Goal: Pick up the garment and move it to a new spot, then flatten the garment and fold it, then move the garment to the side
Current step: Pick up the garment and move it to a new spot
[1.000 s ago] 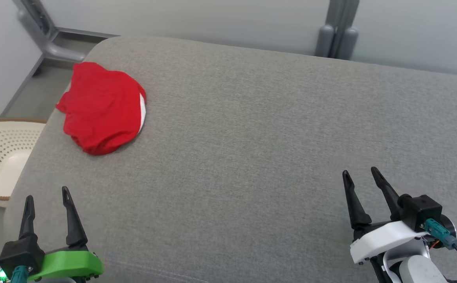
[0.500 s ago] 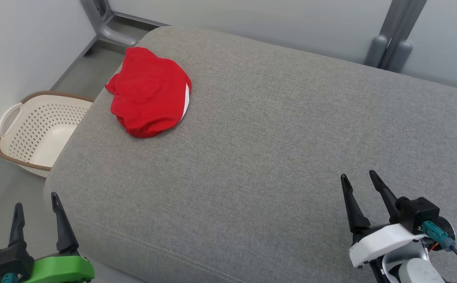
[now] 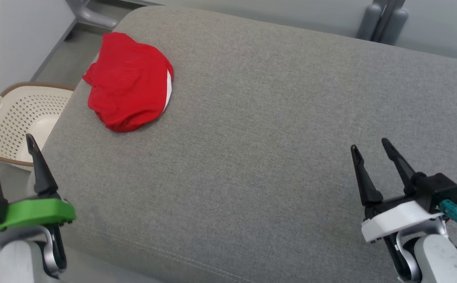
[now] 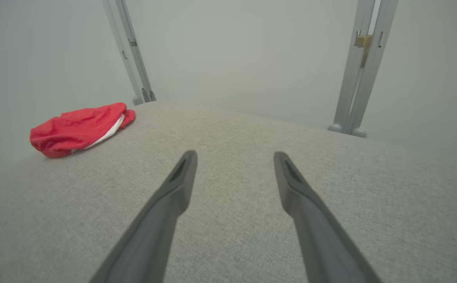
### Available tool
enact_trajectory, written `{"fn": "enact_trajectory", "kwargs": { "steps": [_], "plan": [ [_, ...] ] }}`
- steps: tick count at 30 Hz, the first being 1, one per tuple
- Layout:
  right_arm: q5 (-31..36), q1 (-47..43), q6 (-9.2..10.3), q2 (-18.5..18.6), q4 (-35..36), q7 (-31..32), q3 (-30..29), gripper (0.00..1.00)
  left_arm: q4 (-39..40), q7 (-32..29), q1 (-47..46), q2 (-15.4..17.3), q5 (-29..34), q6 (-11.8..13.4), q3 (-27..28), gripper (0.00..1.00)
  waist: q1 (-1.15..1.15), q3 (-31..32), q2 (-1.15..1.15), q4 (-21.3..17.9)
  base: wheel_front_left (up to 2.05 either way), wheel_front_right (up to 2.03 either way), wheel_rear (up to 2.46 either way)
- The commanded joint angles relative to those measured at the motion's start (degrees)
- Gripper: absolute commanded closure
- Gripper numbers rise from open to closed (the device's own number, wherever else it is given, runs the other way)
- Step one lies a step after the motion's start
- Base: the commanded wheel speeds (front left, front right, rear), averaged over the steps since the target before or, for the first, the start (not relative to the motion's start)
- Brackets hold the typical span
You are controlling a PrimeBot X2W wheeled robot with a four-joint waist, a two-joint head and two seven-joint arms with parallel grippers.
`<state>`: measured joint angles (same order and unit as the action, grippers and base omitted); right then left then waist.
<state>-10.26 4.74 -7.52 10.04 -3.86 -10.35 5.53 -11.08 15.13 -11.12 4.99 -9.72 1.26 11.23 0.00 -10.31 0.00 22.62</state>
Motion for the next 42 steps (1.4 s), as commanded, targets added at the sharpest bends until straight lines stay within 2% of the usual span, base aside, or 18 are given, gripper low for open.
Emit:
{"fn": "enact_trajectory", "kwargs": {
  "steps": [1,13,17,23,29,35,40,41,42],
  "plan": [
    [0.21,1.46,0.07,0.94,1.17,0.33,0.02,0.0,-1.24,-0.02,-2.98,0.84,-0.18,-0.18,0.16,0.0,0.0,-4.6,0.0,-3.7,0.0,0.0,0.0],
    [-0.1,8.22,0.07,7.46,11.83,2.71,-2.28,0.0,-12.34,-0.99,-26.82,7.48,-1.57,-0.75,1.1,0.0,0.0,-19.38,0.0,-12.98,0.0,0.0,0.0],
    [-0.57,8.66,0.07,8.76,14.8,3.27,-4.5,0.0,-17.77,-3.28,-33.12,10.28,-1.57,-0.49,1.13,0.0,0.0,-22.74,0.0,-14.72,0.0,0.0,0.0],
    [-1.28,7.89,0.07,10.03,17.52,4.12,-6.66,0.0,-26.43,-8.01,-40.36,13.45,-0.97,-1.74,-0.43,0.0,0.0,-26.3,0.0,-15.81,0.0,0.0,0.0],
    [-1.67,8.01,0.07,10.99,18.21,4.06,-7.35,0.0,-35.9,-15.33,-43.77,14.41,-2.17,-2.3,-1.15,0.0,0.0,-27.63,0.0,-16.0,0.0,0.0,0.0],
    [-1.67,8.64,0.07,11.29,17.96,4.11,-7.28,0.0,-43.93,-23.78,-44.57,13.79,-4.54,-3.3,-0.72,0.0,0.0,-27.36,0.0,-15.99,0.0,0.0,0.0],
    [-1.49,8.7,0.07,11.11,17.54,4.25,-6.64,0.0,-48.01,-28.41,-44.55,13.62,-6.1,-4.46,-0.76,0.0,0.0,-26.48,0.0,-16.21,0.0,0.0,0.0],
    [-1.45,8.75,0.07,11.0,17.48,4.28,-6.4,0.0,-48.47,-28.48,-44.49,13.77,-6.16,-4.75,-0.86,0.77,0.0,-26.26,0.0,-16.37,0.0,0.0,0.0],
    [-1.43,8.72,0.07,10.92,17.35,4.31,-6.15,0.0,-48.67,-28.0,-44.46,13.9,-6.24,-4.85,-0.88,1.0,0.0,-26.06,0.0,-16.54,0.0,0.0,0.0]
  ]
}}
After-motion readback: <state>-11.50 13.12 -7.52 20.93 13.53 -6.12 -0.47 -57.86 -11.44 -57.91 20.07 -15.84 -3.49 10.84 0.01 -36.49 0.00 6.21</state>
